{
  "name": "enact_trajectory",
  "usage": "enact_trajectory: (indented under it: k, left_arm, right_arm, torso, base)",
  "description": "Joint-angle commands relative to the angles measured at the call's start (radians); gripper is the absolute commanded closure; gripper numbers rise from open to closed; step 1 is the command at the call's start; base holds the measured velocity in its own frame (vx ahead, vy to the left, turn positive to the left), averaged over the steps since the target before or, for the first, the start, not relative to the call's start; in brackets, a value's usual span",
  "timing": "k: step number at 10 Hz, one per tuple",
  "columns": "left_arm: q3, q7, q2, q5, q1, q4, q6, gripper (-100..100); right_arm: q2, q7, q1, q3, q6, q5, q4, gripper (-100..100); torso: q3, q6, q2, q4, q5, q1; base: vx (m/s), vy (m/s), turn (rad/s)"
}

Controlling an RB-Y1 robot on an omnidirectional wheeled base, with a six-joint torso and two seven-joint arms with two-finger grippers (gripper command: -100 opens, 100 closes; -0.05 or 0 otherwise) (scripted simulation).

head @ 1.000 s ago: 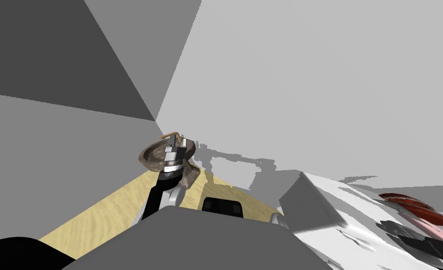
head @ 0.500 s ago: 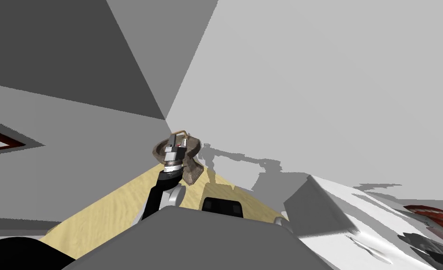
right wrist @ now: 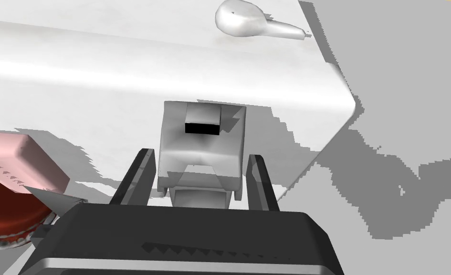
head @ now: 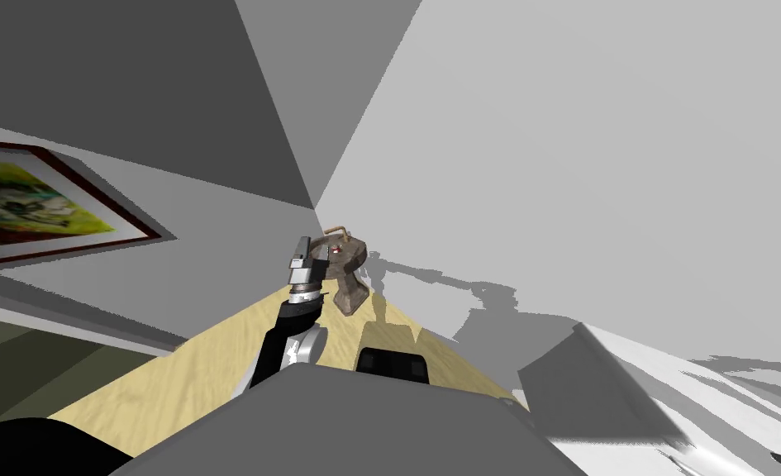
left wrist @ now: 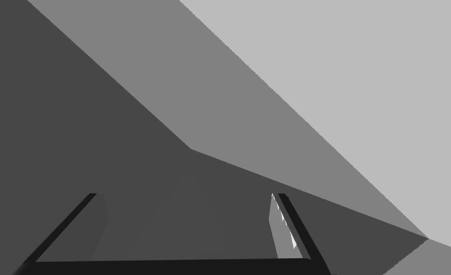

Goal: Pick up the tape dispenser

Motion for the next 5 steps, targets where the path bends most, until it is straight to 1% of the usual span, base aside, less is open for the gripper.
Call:
enact_trajectory:
  k: [1, 2, 3, 4, 5]
  left_arm:
    - [0.0, 0.0, 0.0, 0.0, 0.0, 0.0, 0.0, 0]
    - [0.0, 0.0, 0.0, 0.0, 0.0, 0.0, 0.0, 0]
    - [0.0, 0.0, 0.0, 0.0, 0.0, 0.0, 0.0, 0]
    - [0.0, 0.0, 0.0, 0.0, 0.0, 0.0, 0.0, 0]
    - [0.0, 0.0, 0.0, 0.0, 0.0, 0.0, 0.0, 0]
  right_arm:
    - [0.001, 0.002, 0.007, 0.001, 0.002, -0.006, 0.029, 100]
    - [0.007, 0.025, -0.027, 0.042, -0.026, -0.035, 0.068, 100]
    - [0.007, 0.025, -0.027, 0.042, -0.026, -0.035, 0.093, 100]
    - [0.007, 0.025, -0.027, 0.042, -0.026, -0.035, 0.108, 100]
    - [0.005, 0.021, -0.013, 0.032, -0.02, -0.039, 0.084, 100]
  torso:
    - [0.0, 0.0, 0.0, 0.0, 0.0, 0.0]
    - [0.0, 0.002, -0.001, 0.0, 0.0, -0.001]
    - [0.0, -0.002, -0.001, 0.0, -0.001, -0.001]
    - [0.0, -0.001, -0.001, 0.0, 0.0, -0.001]
    - [-0.001, 0.002, -0.001, 0.0, 0.0, -0.001]
  base:
    - [-0.038, 0.019, -0.007]
    - [-0.065, 0.028, 0.26]
    - [-0.077, 0.036, 0.206]
    - [-0.033, 0.025, -0.006]
    - [-0.007, 0.008, -0.021]
